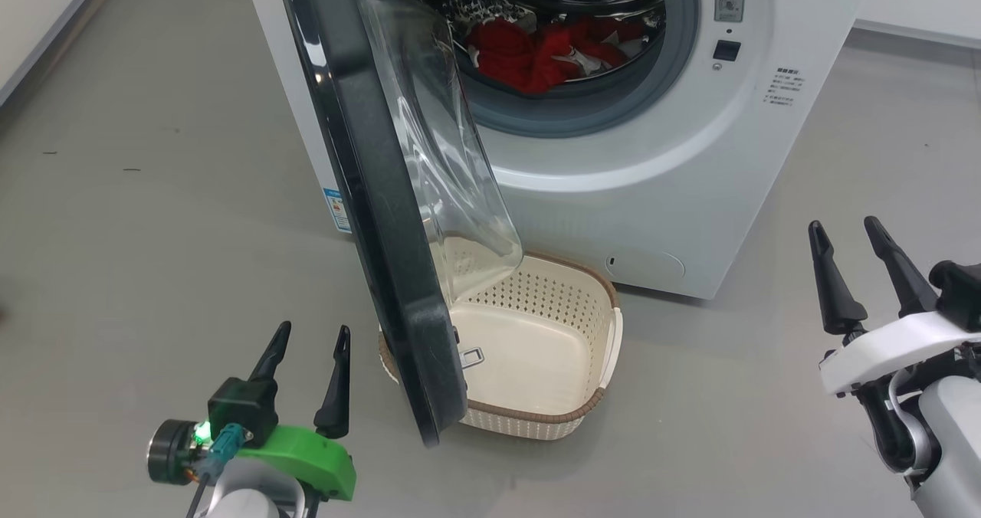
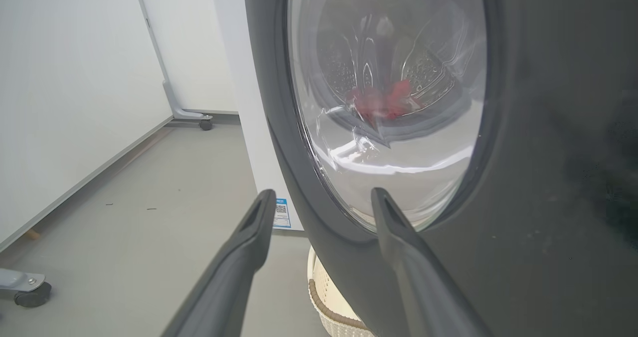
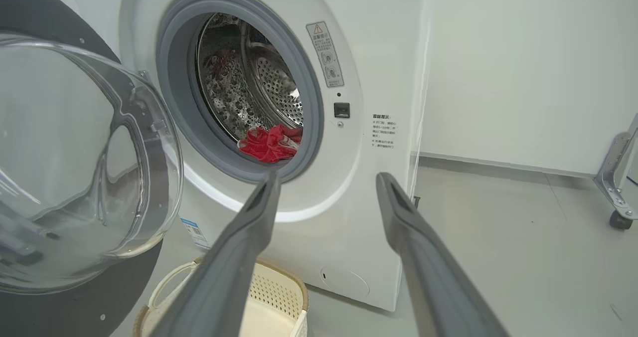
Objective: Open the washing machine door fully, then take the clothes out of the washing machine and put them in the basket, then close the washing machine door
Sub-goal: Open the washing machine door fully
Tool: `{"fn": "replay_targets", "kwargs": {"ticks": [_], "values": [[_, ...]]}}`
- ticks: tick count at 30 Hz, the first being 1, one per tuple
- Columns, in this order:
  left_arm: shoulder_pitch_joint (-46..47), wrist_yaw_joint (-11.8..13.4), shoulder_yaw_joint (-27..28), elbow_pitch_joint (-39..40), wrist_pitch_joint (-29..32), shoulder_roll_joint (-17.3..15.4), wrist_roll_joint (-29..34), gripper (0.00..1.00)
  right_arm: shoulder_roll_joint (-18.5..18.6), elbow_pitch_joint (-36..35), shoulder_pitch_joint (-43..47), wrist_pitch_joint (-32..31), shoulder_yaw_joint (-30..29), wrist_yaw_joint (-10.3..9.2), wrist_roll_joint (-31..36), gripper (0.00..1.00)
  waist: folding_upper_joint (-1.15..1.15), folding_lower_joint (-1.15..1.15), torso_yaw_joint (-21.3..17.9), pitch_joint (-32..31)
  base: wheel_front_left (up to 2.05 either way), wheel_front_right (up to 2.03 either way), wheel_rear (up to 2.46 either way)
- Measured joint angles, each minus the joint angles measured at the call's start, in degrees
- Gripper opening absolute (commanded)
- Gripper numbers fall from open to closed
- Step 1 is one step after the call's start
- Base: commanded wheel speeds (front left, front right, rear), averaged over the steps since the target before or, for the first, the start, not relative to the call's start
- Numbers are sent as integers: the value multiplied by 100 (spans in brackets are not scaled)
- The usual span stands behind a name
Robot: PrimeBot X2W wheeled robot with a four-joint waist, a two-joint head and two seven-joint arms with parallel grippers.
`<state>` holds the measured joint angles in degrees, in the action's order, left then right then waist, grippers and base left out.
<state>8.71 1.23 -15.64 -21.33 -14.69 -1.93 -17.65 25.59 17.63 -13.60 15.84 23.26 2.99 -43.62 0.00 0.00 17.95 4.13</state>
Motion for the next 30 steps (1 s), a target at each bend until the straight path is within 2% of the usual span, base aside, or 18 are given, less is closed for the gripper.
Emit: {"fn": "replay_targets", "kwargs": {"ticks": [4,8,13,22,30], "values": [[-55,0,47,-12,0,-1,0,100,-27,-163,16,-76,-118,-283,549,100,0,0,-24,-21,0,0,0],[-55,0,79,-10,0,0,0,100,-246,-584,73,-91,-454,-535,1054,100,0,0,-65,-16,0,0,0],[-55,0,108,-9,0,0,1,100,-525,-782,491,-92,-554,-670,1370,100,0,0,-93,2,0,0,0],[-55,0,166,-8,0,0,1,100,-982,-972,1116,-92,-691,-723,1692,100,0,0,-129,14,0,0,0],[-55,0,186,-10,0,0,1,100,-1195,-1084,1302,-92,-765,-717,1946,100,0,0,-162,35,0,0,0]]}}
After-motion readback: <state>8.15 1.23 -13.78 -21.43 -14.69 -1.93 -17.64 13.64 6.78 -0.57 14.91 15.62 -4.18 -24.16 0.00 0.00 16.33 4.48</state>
